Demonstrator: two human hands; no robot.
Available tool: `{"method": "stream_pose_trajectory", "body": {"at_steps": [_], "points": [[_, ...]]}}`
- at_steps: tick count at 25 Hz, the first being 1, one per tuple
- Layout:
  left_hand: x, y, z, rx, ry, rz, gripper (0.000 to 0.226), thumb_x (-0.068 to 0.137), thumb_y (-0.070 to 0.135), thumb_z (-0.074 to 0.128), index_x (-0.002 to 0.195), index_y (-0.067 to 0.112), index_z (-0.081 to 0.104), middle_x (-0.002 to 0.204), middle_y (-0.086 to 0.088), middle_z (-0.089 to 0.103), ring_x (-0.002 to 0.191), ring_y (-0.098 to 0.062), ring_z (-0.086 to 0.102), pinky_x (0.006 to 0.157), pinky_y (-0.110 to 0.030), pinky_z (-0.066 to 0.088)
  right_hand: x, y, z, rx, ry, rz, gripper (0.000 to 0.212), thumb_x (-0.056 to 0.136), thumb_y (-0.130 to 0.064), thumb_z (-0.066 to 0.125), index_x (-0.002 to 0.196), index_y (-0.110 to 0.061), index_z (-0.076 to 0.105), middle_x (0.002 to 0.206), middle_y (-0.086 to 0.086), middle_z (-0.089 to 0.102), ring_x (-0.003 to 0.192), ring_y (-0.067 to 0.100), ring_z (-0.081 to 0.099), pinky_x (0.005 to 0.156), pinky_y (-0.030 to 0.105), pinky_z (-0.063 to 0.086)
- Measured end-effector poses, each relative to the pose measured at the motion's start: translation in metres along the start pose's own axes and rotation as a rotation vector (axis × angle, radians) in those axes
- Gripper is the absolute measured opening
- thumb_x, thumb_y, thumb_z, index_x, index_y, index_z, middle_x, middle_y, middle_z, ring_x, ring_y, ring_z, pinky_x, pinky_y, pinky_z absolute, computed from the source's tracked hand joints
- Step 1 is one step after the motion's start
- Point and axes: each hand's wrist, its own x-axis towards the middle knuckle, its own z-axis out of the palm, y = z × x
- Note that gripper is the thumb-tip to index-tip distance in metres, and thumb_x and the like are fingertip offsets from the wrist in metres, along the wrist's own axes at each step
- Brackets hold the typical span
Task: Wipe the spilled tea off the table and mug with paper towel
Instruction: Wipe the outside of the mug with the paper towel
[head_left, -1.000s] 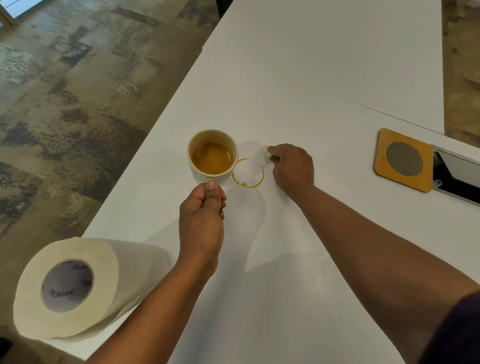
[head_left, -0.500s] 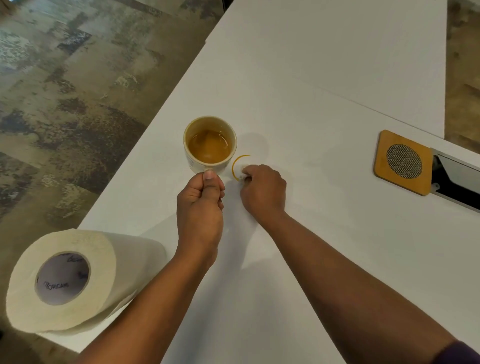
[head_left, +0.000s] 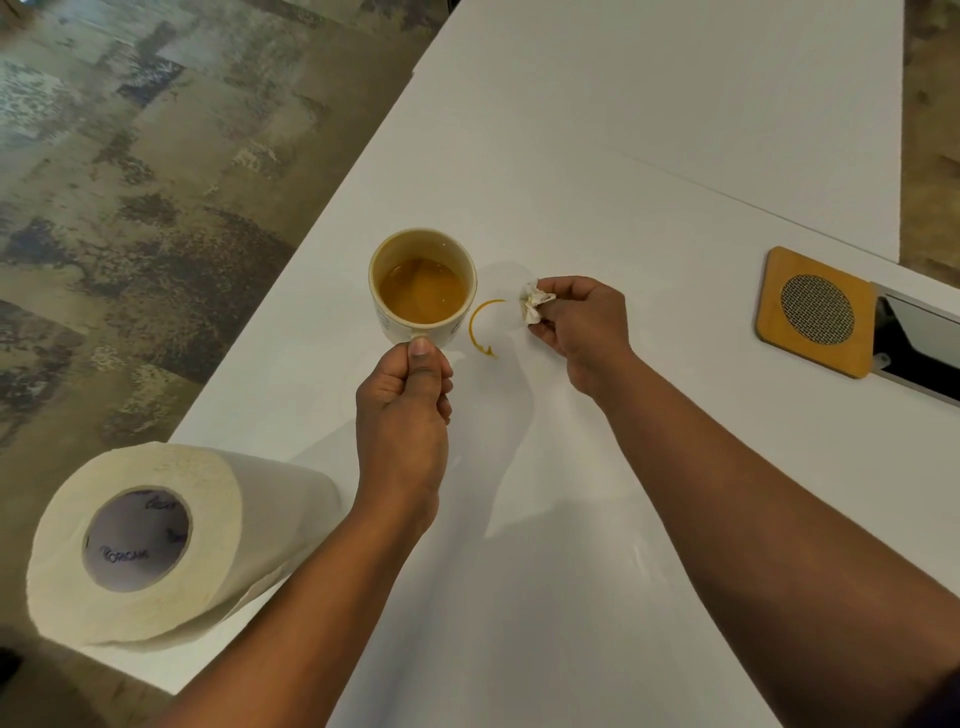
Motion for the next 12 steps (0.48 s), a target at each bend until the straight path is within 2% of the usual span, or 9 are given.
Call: {"method": "stream_pose_trajectory", "body": {"at_steps": [2,4,8,12], "points": [[0.001,0.000,-0.001,-0.001,-0.003,0.003,0.037,0.105,0.040,0.045,0.081,0.021,0.065,0.064,0.011,0.058,0.060,-0.001,0.051,0.058,-0.013,0.048,0.004,0.001,-0.003,-0.060,-0.049,-0.024,0.027,0.080,0.010,0.068,0.093,-0.012,0.074,0.092,0.007,0.075,0.078,0.017,0.070,0.070,0.028,0.060],[0.001,-0.001,-0.002,0.003,-0.005,0.004,0.037,0.105,0.041,0.045,0.082,0.020,0.066,0.065,0.011,0.058,0.061,-0.002,0.051,0.058,-0.014,0.048,0.009,0.005,-0.005,-0.210,-0.070,-0.061,0.036,0.075,0.008,0.071,0.104,-0.014,0.072,0.102,0.006,0.074,0.083,0.018,0.070,0.069,0.030,0.059],[0.001,-0.003,-0.003,0.025,-0.001,0.016,0.037,0.105,0.042,0.045,0.083,0.021,0.066,0.065,0.012,0.058,0.061,-0.001,0.053,0.058,-0.013,0.048,0.016,0.007,-0.001,-0.520,0.004,-0.255,0.033,0.075,-0.004,0.073,0.104,-0.019,0.072,0.108,-0.001,0.072,0.096,0.018,0.069,0.083,0.034,0.058],[0.001,-0.003,-0.004,0.027,-0.003,0.021,0.037,0.104,0.043,0.044,0.081,0.023,0.065,0.064,0.013,0.058,0.061,-0.001,0.053,0.058,-0.012,0.048,0.027,0.002,0.004,-0.929,-0.007,-0.555,0.032,0.083,-0.003,0.061,0.110,-0.014,0.074,0.116,0.005,0.073,0.108,0.025,0.066,0.090,0.032,0.051]]}}
